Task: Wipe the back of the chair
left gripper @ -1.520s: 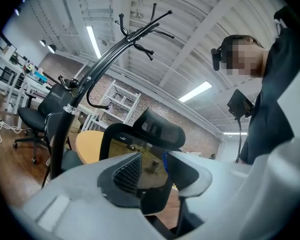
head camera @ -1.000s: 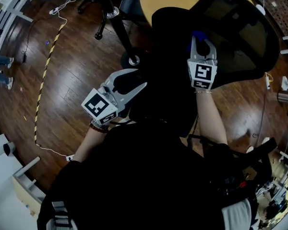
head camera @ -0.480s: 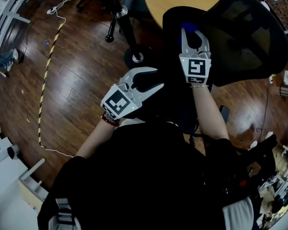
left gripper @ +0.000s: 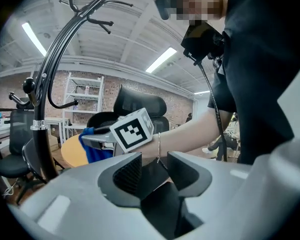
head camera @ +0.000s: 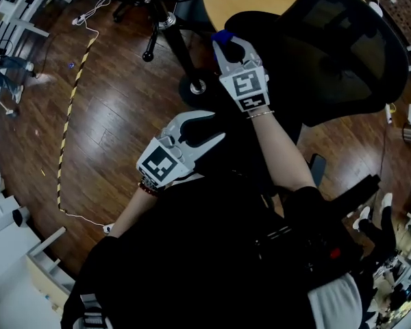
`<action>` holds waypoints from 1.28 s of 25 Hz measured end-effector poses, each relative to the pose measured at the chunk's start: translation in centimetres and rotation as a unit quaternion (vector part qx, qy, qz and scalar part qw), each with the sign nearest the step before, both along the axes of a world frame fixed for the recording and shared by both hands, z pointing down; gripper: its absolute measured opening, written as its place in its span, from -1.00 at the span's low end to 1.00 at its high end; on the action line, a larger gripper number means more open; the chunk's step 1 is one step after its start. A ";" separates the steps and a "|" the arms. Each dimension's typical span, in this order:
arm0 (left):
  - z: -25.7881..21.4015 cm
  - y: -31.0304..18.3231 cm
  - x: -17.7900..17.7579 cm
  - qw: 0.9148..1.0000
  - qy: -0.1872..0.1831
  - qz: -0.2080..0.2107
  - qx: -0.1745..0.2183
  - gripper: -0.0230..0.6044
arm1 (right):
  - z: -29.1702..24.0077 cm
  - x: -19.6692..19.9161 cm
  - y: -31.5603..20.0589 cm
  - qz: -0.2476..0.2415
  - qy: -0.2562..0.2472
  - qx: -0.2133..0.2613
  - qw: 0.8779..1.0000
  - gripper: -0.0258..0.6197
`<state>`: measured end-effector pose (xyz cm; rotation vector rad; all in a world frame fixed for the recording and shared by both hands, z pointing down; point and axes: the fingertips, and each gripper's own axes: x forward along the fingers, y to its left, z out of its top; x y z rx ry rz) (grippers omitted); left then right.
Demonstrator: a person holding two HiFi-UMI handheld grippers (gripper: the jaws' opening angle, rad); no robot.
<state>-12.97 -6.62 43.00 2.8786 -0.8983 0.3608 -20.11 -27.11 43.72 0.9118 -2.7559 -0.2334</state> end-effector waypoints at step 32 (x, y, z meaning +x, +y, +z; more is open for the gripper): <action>-2.0 3.4 19.8 0.996 0.065 -0.040 -0.051 -0.62 | 8.0 52.2 4.2 0.236 0.078 -0.091 0.964 -0.83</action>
